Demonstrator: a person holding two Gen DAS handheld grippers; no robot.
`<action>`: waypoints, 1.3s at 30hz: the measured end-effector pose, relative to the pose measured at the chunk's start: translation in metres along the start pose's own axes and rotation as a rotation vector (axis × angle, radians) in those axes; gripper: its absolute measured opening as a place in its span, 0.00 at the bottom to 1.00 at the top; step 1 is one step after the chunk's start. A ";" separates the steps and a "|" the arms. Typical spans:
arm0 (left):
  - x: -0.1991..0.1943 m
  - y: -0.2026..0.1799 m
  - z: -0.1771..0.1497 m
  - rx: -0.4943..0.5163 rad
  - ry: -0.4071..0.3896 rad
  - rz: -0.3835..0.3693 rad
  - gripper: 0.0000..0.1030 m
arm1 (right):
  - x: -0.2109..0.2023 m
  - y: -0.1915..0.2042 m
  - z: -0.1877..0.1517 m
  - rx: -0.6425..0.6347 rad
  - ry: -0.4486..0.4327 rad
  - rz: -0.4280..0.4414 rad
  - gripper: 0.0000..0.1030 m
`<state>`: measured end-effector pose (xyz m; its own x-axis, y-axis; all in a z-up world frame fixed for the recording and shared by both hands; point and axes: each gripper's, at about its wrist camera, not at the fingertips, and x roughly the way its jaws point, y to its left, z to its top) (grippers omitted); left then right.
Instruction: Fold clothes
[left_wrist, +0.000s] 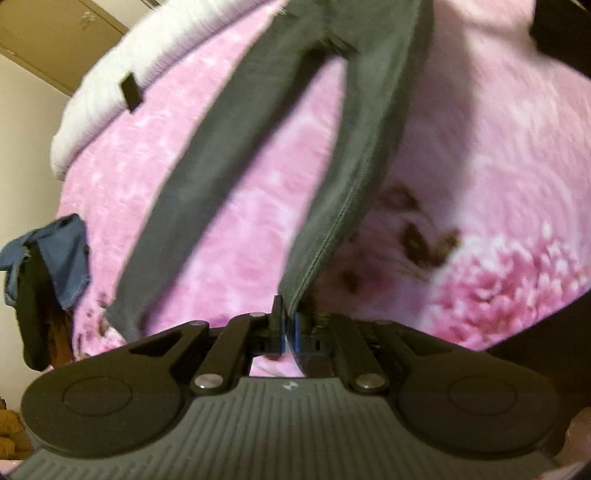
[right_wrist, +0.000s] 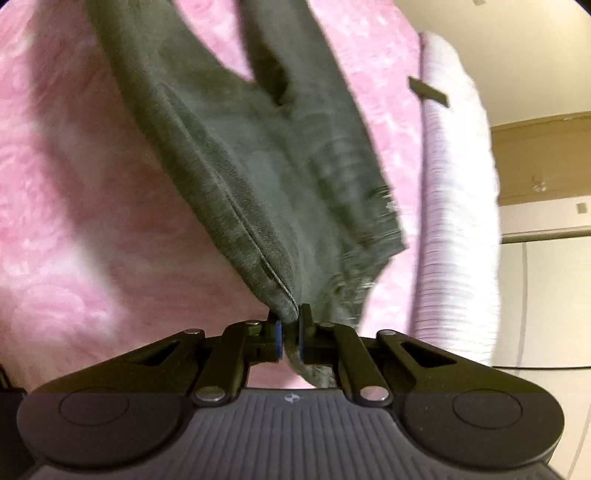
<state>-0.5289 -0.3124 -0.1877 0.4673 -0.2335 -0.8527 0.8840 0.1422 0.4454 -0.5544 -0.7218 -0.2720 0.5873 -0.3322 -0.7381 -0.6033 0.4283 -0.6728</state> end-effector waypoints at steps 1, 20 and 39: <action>-0.003 0.012 0.004 0.003 -0.006 -0.001 0.03 | -0.005 -0.010 0.005 -0.006 -0.002 -0.014 0.03; 0.174 0.311 0.028 -0.150 -0.057 -0.435 0.04 | 0.145 -0.171 0.197 -0.081 0.169 -0.047 0.04; 0.251 0.360 -0.053 -0.372 0.110 -0.416 0.26 | 0.176 -0.134 0.321 0.486 0.113 0.007 0.61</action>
<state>-0.0943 -0.2688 -0.2557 0.0592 -0.2438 -0.9680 0.9184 0.3933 -0.0429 -0.1971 -0.5683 -0.2959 0.5058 -0.4055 -0.7614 -0.2695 0.7642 -0.5860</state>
